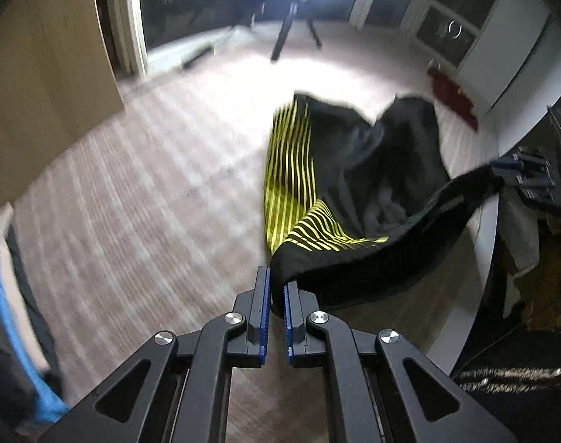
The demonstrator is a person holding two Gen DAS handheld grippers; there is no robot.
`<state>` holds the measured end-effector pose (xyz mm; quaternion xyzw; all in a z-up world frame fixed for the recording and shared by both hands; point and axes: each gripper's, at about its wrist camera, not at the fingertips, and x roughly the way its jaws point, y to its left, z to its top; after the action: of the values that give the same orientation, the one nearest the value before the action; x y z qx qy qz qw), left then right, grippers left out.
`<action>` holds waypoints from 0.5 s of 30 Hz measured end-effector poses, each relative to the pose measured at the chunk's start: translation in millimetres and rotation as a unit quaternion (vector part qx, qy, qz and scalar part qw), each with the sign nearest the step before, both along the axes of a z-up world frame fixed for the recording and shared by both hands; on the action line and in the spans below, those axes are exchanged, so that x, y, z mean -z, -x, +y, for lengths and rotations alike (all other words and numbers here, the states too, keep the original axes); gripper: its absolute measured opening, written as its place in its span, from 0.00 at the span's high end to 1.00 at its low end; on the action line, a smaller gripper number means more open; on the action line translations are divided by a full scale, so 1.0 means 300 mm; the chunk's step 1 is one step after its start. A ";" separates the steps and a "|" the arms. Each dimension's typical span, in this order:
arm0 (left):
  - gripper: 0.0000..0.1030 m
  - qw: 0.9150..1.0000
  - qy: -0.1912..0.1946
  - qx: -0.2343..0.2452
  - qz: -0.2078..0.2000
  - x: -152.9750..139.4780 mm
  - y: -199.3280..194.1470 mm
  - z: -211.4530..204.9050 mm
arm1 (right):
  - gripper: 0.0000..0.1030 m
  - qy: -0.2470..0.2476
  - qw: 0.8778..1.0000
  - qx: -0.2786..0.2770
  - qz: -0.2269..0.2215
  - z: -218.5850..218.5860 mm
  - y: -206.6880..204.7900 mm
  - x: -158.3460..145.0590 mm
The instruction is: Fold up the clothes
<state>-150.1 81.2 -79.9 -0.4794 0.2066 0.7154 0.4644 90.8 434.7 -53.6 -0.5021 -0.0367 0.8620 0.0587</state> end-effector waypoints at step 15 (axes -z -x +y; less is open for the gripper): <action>0.94 0.995 0.082 -0.057 0.002 0.285 0.308 0.213 | 0.73 0.242 0.964 0.108 -0.006 0.303 0.293 0.215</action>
<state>-242.4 145.0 -165.5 -0.5249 0.2378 0.7226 0.3818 2.9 525.6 -118.2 -0.5079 0.2271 0.8305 0.0276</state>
